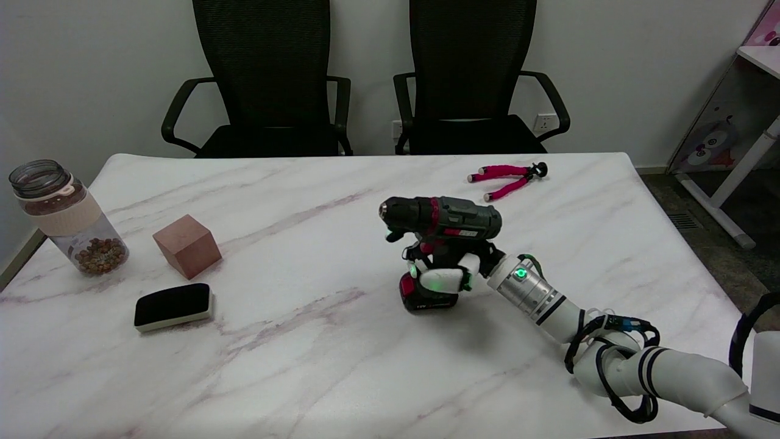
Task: Pick up the power screwdriver.
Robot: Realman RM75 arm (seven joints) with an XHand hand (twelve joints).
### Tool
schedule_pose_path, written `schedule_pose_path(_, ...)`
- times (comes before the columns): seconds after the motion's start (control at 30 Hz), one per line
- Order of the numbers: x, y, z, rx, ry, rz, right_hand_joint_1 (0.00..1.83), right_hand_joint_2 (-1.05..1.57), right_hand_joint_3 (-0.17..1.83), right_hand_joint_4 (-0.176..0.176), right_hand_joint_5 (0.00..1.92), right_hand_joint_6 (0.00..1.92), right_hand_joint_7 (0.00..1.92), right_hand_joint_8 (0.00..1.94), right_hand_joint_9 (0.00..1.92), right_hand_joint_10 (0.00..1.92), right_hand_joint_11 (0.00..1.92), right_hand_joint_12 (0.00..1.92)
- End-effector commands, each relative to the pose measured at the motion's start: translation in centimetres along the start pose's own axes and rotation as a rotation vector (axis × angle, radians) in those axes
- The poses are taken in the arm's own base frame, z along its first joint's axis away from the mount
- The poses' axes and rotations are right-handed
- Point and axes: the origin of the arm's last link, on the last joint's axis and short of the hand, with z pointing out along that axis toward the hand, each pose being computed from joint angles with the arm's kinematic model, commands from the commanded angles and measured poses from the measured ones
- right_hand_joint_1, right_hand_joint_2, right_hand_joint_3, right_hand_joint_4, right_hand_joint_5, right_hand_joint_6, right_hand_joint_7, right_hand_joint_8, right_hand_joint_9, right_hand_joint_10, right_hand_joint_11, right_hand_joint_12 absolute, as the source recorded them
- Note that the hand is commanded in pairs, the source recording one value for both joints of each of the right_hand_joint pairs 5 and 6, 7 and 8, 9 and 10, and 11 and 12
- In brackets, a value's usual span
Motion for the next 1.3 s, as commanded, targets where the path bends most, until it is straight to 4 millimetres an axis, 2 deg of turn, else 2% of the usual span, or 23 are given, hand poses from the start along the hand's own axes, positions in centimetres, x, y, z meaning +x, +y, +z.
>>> schedule_pose_path(0.03,-1.0,-0.4,0.8,0.009,-0.057,-0.015,1.01,-0.40,0.76,0.176,0.71,0.71,0.71,0.71,1.80,1.80,1.72,1.72)
schedule_pose_path(0.07,-1.0,-0.5,0.9,0.011,-0.057,-0.015,1.00,-0.43,0.73,0.175,0.72,0.72,0.72,0.72,1.81,1.81,1.72,1.72)
schedule_pose_path(0.1,-1.0,-0.5,1.0,0.013,-0.057,-0.015,1.00,-0.44,0.69,0.152,0.77,0.77,0.77,0.77,1.83,1.83,1.73,1.73)
schedule_pose_path(0.13,-1.0,-0.6,1.0,0.015,-0.057,-0.016,1.01,-0.44,0.67,0.115,0.84,0.84,0.84,0.84,1.86,1.86,1.74,1.74)
schedule_pose_path(0.17,-1.0,-0.6,1.1,0.014,-0.057,-0.016,1.01,-0.44,0.64,0.100,0.87,0.87,0.87,0.87,1.89,1.89,1.75,1.75)
schedule_pose_path(0.23,-0.9,-0.6,1.2,0.011,-0.056,-0.017,1.00,-0.40,0.60,0.086,0.92,0.92,0.92,0.92,1.92,1.92,1.77,1.77)
schedule_pose_path(0.37,-0.9,-0.5,1.4,0.002,-0.048,-0.011,1.02,-0.23,0.66,0.066,0.95,0.95,0.95,0.95,1.92,1.92,1.78,1.78)
schedule_pose_path(0.4,-0.9,-0.5,1.4,0.000,-0.045,-0.009,1.02,-0.15,0.72,0.005,1.11,1.11,1.11,1.11,1.92,1.92,1.78,1.78)
schedule_pose_path(0.43,-0.9,-0.5,1.5,-0.001,-0.043,-0.008,1.01,-0.04,0.78,0.020,1.44,1.44,1.44,1.44,1.92,1.92,1.79,1.79)
schedule_pose_path(0.47,-0.9,-0.5,1.5,-0.002,-0.044,-0.007,1.01,0.02,0.78,0.173,1.62,1.62,1.62,1.62,1.92,1.92,1.79,1.79)
schedule_pose_path(0.5,-0.9,-0.5,1.5,-0.002,-0.044,-0.007,1.01,0.09,0.78,0.176,1.80,1.80,1.80,1.80,1.92,1.92,1.80,1.80)
schedule_pose_path(0.53,-0.9,-0.5,1.5,-0.002,-0.044,-0.007,1.01,0.15,0.80,0.176,1.90,1.90,1.90,1.90,1.92,1.92,1.81,1.81)
schedule_pose_path(0.57,-0.9,-0.6,1.6,-0.001,-0.043,-0.008,1.01,0.20,0.82,0.176,1.92,1.92,1.92,1.92,1.92,1.92,1.82,1.82)
schedule_pose_path(0.7,-0.8,-0.6,1.7,-0.001,-0.041,-0.009,1.03,0.34,0.81,0.176,1.92,1.92,1.92,1.92,1.92,1.92,1.84,1.84)
schedule_pose_path(1.0,-0.9,-0.9,2.3,-0.004,-0.041,-0.004,1.04,0.45,0.80,0.176,1.92,1.92,1.92,1.92,1.92,1.92,1.87,1.87)
schedule_pose_path(1.13,-0.8,-1.4,2.8,0.015,-0.032,0.001,1.04,0.78,0.76,0.176,1.92,1.92,1.92,1.92,1.92,1.92,1.89,1.89)
schedule_pose_path(1.17,-0.6,-1.7,2.9,0.026,-0.025,0.002,1.05,0.84,0.75,0.081,1.92,1.92,1.92,1.92,1.92,1.92,1.89,1.89)
schedule_pose_path(1.2,-0.5,-1.9,3.1,0.037,-0.018,0.004,1.05,0.95,0.73,0.030,1.92,1.92,1.92,1.92,1.92,1.92,1.91,1.91)
schedule_pose_path(1.23,-0.3,-2.2,3.2,0.048,-0.011,0.005,1.04,1.02,0.72,0.031,1.92,1.92,1.92,1.92,1.92,1.92,1.91,1.91)
schedule_pose_path(1.3,0.1,-3.0,3.8,0.072,0.005,0.008,1.03,1.21,0.68,0.176,1.92,1.92,1.92,1.92,1.92,1.92,1.92,1.92)
